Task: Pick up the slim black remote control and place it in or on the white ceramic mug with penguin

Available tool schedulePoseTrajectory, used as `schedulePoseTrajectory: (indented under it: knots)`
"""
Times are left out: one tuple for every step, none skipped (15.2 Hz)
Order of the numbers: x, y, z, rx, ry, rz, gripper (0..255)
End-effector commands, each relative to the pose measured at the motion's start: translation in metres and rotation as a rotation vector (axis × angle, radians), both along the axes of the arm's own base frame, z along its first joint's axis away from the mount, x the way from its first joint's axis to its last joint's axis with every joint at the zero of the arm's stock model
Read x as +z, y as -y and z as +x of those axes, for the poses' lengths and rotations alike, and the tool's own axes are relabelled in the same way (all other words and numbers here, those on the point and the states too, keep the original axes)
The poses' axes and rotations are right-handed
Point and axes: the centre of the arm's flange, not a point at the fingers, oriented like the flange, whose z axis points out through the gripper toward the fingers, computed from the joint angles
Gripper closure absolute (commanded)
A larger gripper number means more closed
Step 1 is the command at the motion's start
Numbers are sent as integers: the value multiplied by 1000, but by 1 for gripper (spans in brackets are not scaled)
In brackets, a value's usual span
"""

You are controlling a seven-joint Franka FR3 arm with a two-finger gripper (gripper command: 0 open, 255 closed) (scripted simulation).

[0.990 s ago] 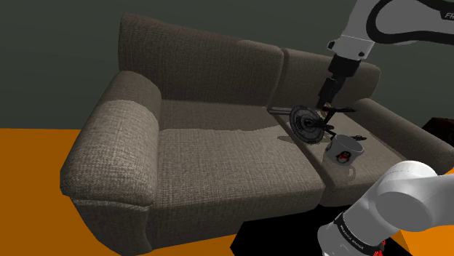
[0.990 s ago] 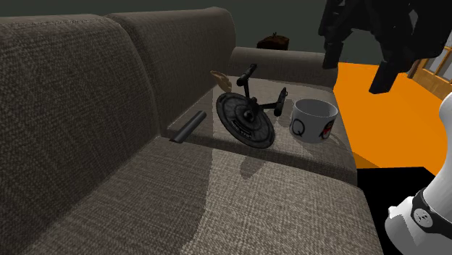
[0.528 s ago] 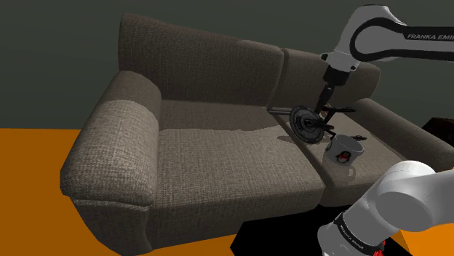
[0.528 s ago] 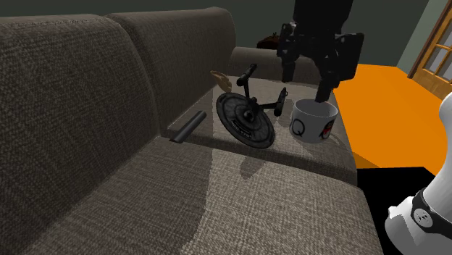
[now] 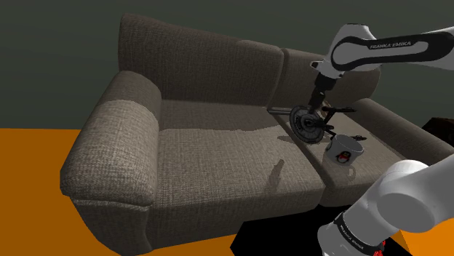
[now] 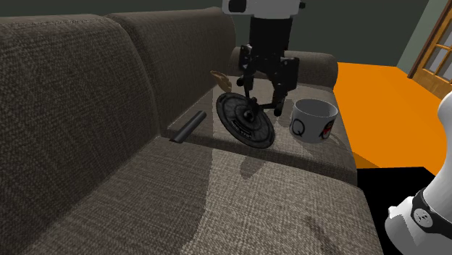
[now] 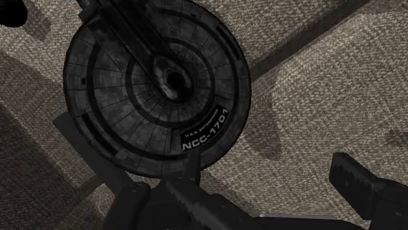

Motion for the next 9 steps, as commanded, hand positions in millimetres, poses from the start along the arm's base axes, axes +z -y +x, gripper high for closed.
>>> schedulePoseTrajectory:
  knots:
    - [-12,16,14,59,6,-2,0]
    - [-18,24,22,86,9,-2,0]
    - [-24,32,30,113,12,-3,0]
    - [-30,40,39,140,14,-3,0]
    - [-36,47,47,168,17,-3,0]
    - [-42,54,56,195,20,-3,0]
    - [-48,61,65,222,23,-3,0]
    - [-54,68,74,249,25,-4,0]
    - [-60,75,83,276,28,-4,0]
